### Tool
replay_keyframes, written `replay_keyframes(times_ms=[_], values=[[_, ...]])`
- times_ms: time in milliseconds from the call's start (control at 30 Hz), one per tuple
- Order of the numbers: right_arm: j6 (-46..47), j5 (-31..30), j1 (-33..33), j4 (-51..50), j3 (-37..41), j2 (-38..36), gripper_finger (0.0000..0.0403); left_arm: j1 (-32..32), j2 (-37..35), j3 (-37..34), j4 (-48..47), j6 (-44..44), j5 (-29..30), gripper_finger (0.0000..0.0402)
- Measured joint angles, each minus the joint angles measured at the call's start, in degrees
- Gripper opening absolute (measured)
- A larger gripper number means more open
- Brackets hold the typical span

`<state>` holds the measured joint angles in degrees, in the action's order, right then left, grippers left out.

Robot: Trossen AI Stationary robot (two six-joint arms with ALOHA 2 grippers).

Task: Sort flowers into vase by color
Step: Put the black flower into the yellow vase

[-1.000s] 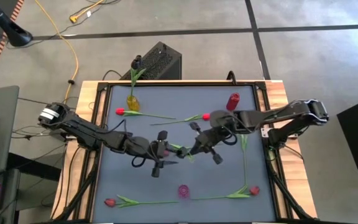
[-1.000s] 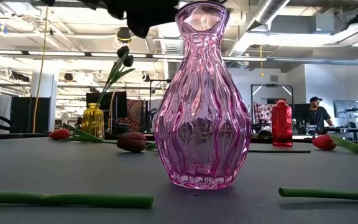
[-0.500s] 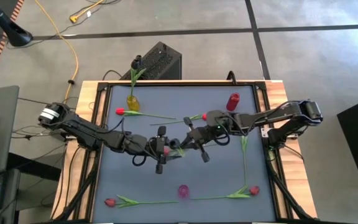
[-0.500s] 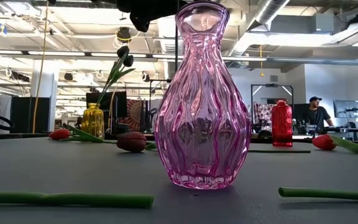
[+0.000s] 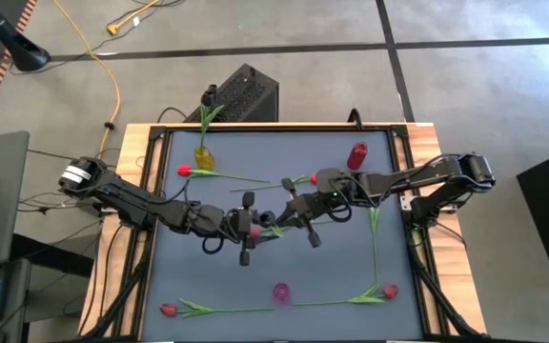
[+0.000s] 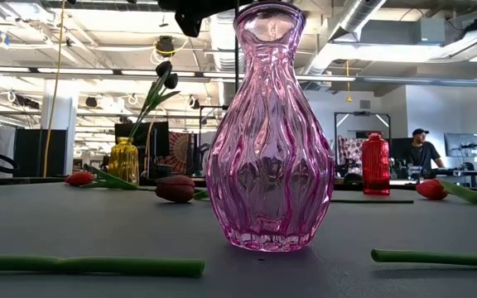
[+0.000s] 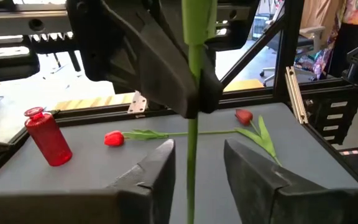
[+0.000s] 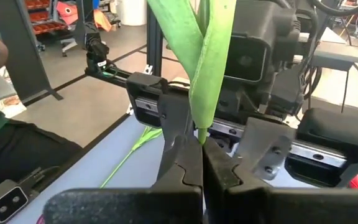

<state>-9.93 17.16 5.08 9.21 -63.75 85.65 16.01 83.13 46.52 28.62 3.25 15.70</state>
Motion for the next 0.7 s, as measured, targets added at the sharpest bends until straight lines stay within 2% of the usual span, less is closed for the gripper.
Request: replay_keyframes(times_ms=[333,700], values=[[-0.61,-0.69,0.04,0.15,0.0,-0.04,0.0025,0.0,-1.57,0.0,-1.04,1.5,0.18,0.0008],[-1.03,-0.87,-0.73,2.43,0.0,-0.09,0.0091,-0.55,-2.55,0.0,-1.11,1.4,0.42,0.0001]])
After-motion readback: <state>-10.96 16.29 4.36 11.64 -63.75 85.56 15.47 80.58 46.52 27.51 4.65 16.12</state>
